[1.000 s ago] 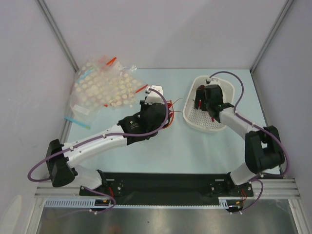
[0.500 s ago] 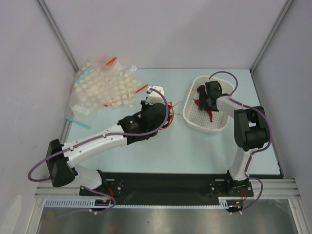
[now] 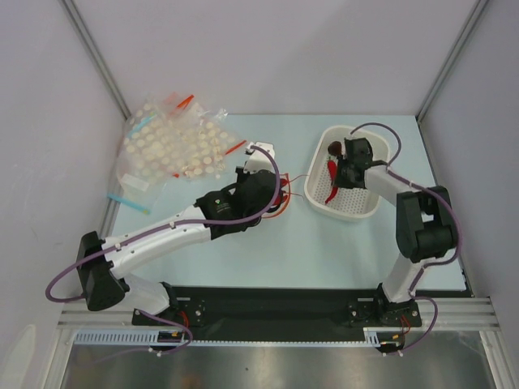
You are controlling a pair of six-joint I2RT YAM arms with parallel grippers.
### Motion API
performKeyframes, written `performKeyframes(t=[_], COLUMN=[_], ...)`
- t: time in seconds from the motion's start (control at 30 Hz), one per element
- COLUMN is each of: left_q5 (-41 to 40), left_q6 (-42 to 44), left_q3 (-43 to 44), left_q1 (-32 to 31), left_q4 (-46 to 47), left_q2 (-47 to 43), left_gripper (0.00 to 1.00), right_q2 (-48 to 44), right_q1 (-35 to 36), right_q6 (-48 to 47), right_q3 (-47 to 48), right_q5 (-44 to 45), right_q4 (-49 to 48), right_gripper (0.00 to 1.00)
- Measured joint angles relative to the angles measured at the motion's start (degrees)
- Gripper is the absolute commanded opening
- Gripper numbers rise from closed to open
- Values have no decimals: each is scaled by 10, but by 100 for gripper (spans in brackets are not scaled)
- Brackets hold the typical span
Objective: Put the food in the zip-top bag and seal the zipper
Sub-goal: Pick up the fake vegetable from the bin, then place the fake vegetable in the zipper food storage bag.
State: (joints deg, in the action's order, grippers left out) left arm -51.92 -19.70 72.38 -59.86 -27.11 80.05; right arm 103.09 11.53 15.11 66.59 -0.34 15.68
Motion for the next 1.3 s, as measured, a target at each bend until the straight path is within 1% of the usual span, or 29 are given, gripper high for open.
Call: performKeyframes(t=[0.1,0.23,0.3,0.47,0.6,0.67,0.8,0.93,1.0,1.1,1.3], left_q5=[17,28,30,41,76,97,131,149,163,183,226], left_q6=[-4,-14,-17,-24,-31,-37,-43,-44,-49,-59,-84], left_q3=[11,16,16,16,16,16,16,26,34,47,70], left_q1=[0,0,0,0,6,11,19,22,25,32,45], left_q4=[-7,-10,-11,-12,-13,-13,-14,-22,-27,-31,-37], left_q2=[2,2,2,2,2,2,2,2,2,2,2], left_gripper=[0,0,0,0,0,0,0,1,0,0,0], right_q2=[-78,-200,-241,-284,-323,-358,-455,-541,-569,-585,-572], right_q1=[0,0,0,1,15,32,72,109,130,171,252], right_q6=[18,39,46,58,59,58,52,39,32,26,16], right_q3=[-40,-94,-106,-121,-159,-185,-242,-280,-290,-293,-293], right_q5=[-1,7,7,-4,-10,-10,-12,-13,-10,10,100], right_q4=[-15,-60,-77,-101,-118,-139,-200,-260,-286,-313,-337], right_gripper=[0,0,0,0,0,0,0,0,0,0,0])
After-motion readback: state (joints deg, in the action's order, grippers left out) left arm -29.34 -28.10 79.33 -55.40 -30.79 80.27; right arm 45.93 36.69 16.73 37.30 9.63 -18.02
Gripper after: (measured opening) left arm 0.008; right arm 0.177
